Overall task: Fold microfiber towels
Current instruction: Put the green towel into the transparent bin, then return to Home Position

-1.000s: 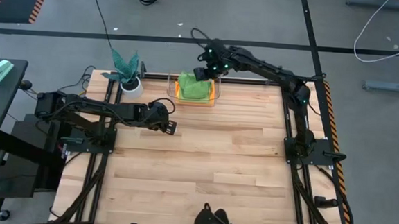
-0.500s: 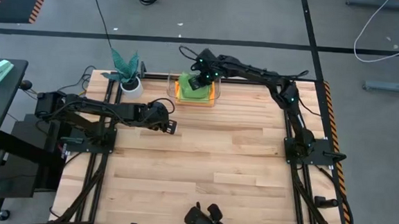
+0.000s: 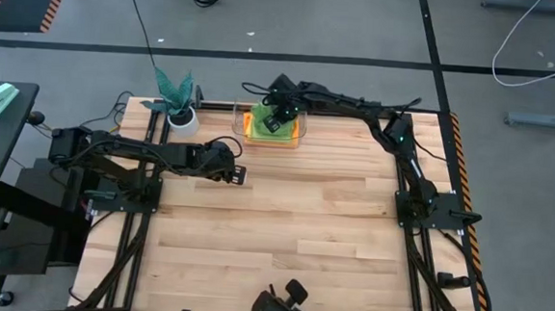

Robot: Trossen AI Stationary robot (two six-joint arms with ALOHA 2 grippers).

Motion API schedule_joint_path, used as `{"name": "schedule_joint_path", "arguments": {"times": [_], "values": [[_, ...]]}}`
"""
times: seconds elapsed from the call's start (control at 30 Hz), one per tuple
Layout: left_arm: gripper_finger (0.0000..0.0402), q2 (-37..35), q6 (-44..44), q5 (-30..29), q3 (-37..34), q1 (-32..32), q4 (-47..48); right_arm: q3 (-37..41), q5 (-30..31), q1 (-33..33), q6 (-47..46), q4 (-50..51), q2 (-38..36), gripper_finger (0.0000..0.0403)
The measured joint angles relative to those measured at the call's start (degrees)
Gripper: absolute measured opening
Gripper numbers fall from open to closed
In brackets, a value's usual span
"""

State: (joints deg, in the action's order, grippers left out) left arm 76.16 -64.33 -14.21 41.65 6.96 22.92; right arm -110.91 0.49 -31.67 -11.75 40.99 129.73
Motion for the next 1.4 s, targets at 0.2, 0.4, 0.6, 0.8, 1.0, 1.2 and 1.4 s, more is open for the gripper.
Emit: {"name": "schedule_joint_path", "arguments": {"times": [0.2,0.4,0.6,0.8,1.0,1.2,1.4], "values": [[0.0025,0.0,0.03,-1.32,0.0,0.0,-0.03,-3.69,-0.71,2.09,3.33,-0.6,-0.75,0.0003],[0.0015,0.0,2.43,-2.57,0.0,-0.07,-0.61,-10.54,-2.64,4.25,2.85,2.86,-1.92,0.001],[0.0018,0.0,8.15,-2.7,0.0,-0.07,-2.33,-21.08,-3.17,7.55,2.72,10.04,-1.92,0.0008],[0.0028,0.0,13.24,-2.71,0.0,-0.08,-5.16,-22.32,-3.28,10.42,1.2,9.96,-7.45,0.0012],[0.0026,0.0,17.07,-2.7,0.0,-0.11,-5.86,-22.24,-2.86,11.63,0.79,12.07,-14.92,0.0012],[0.0016,0.0,18.51,-2.55,0.0,-0.2,-5.84,-22.26,-2.84,13.18,0.79,13.52,-22.05,0.0012],[0.0017,0.0,18.52,-2.5,0.0,-0.2,-5.56,-22.24,-1.19,15.4,0.78,15.94,-28.08,0.0013]]}}
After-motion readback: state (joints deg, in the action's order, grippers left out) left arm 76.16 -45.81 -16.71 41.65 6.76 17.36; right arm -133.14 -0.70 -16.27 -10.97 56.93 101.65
